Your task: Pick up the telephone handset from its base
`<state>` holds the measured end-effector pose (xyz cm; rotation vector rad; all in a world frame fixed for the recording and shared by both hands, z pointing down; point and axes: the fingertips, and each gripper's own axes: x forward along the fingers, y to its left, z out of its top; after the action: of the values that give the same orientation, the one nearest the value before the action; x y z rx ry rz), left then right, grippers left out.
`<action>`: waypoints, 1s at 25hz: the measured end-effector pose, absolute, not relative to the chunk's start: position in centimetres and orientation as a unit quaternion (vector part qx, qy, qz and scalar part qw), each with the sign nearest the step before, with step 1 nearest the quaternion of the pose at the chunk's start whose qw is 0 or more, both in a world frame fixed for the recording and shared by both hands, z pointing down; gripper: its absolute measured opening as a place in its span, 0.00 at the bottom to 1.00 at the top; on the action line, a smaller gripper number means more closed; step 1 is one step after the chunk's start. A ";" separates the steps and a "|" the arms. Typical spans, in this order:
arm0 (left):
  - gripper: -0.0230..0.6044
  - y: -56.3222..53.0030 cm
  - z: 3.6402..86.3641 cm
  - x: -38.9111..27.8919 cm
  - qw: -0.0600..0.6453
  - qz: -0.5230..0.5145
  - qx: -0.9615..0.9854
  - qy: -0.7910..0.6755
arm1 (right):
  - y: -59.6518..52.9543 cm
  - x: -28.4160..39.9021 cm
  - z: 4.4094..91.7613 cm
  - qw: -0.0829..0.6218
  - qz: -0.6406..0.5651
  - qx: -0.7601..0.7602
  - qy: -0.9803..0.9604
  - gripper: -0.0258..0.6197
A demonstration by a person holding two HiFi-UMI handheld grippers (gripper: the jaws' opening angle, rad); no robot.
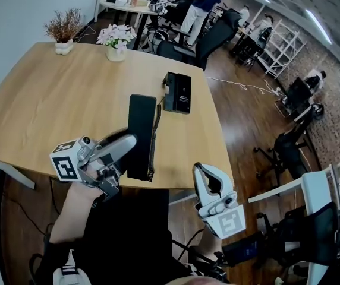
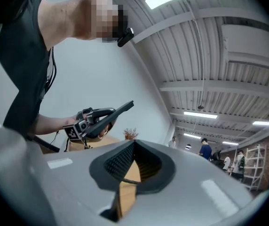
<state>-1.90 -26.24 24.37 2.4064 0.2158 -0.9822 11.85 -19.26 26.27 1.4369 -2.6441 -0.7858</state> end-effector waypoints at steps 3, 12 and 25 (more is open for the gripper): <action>0.16 -24.4 24.3 -2.3 0.264 -0.367 0.888 0.082 | -17.8 11.1 26.5 0.023 -0.239 0.462 -0.854 0.04; 0.16 -19.9 25.7 -3.9 0.278 -0.369 0.884 0.073 | -12.9 9.2 26.9 0.022 -0.226 0.471 -0.852 0.04; 0.16 -9.0 27.5 -8.3 0.289 -0.382 0.877 0.040 | -2.2 2.3 26.7 0.027 -0.223 0.430 -0.875 0.04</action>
<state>-8.34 -8.97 27.47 2.3407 0.1056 -1.0208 2.29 -2.20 26.67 1.3268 -2.7006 -0.6891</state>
